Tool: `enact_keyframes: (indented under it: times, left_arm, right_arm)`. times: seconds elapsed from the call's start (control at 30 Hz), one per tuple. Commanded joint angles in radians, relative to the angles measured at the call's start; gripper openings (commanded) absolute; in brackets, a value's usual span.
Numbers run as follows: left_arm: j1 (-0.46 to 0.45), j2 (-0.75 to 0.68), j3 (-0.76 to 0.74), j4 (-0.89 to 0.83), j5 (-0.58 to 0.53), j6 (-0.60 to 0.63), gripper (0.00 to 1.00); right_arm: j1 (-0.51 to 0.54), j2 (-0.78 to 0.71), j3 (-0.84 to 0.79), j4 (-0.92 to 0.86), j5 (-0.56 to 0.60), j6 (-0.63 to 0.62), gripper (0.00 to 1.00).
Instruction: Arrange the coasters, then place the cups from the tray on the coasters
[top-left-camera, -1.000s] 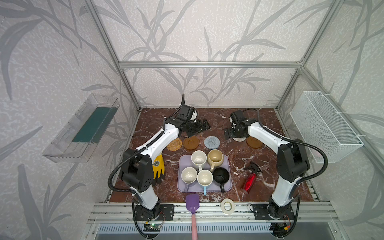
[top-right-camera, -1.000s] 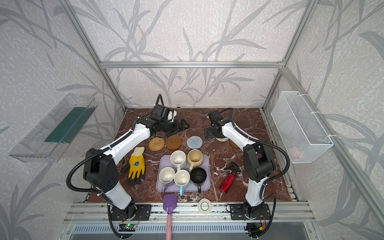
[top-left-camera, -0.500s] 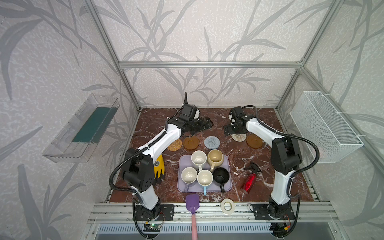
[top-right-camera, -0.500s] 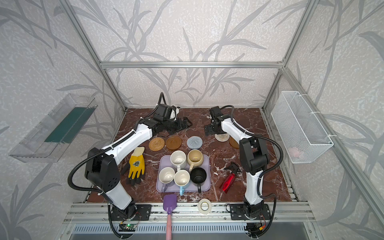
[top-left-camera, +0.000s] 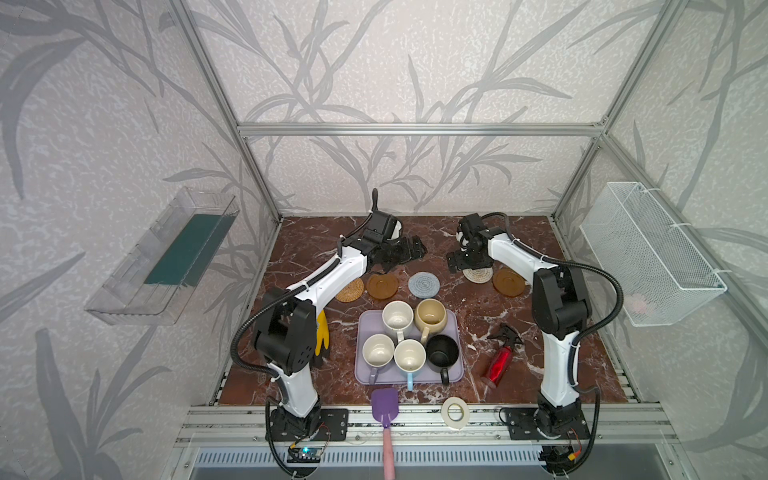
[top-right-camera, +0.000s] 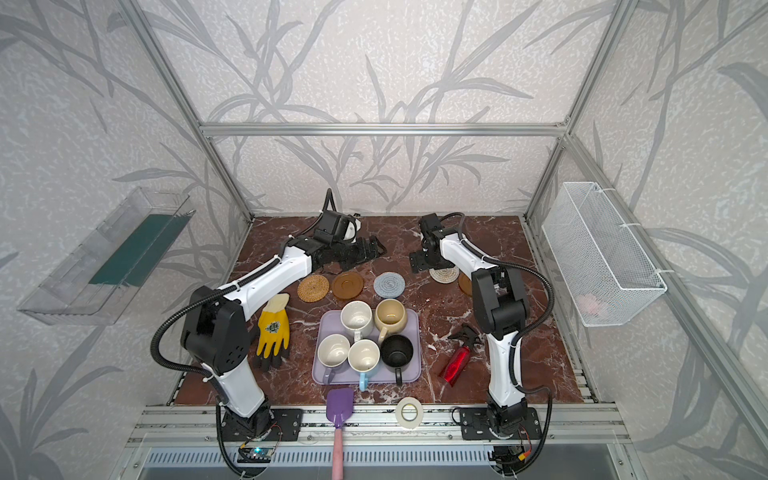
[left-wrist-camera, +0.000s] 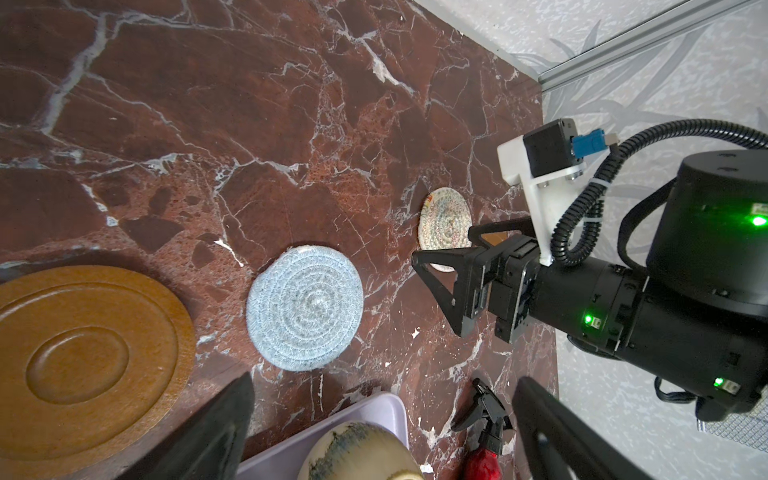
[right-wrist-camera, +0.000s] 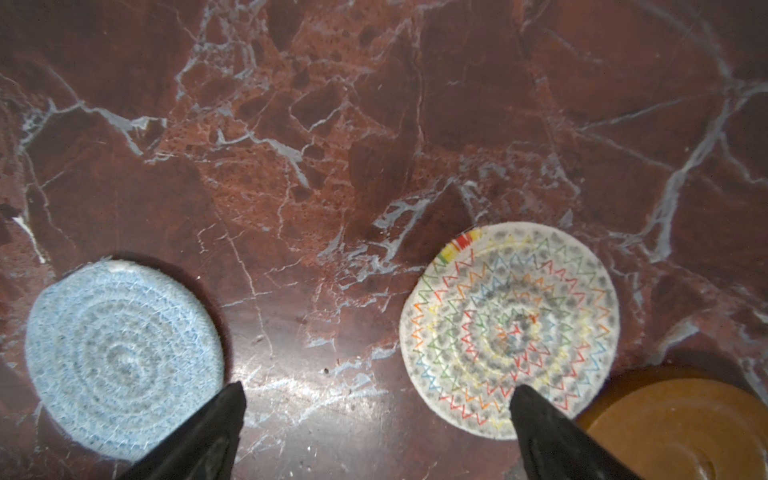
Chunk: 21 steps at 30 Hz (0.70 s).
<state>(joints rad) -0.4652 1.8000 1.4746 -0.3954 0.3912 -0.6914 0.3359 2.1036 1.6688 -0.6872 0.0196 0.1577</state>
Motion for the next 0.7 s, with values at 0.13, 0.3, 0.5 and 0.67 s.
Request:
enact_keyframes:
  times: [0.13, 0.3, 0.5, 0.67]
  left_arm:
    - [-0.011, 0.067, 0.094, -0.01, 0.021, 0.022, 0.99]
    - [-0.018, 0.1, 0.129, -0.044, 0.012, 0.045, 0.99]
    - [-0.02, 0.102, 0.119, -0.036, 0.021, 0.037, 0.99]
    - [-0.02, 0.099, 0.11, -0.033, 0.017, 0.032, 0.99]
  right_arm:
    - [-0.015, 0.06, 0.067, -0.071, -0.019, -0.047, 0.98]
    - [-0.015, 0.077, 0.075, -0.075, -0.01, -0.056, 0.95]
    - [-0.015, 0.11, 0.112, -0.111, 0.018, -0.071, 0.87]
    - [-0.015, 0.132, 0.146, -0.144, 0.031, -0.071, 0.82]
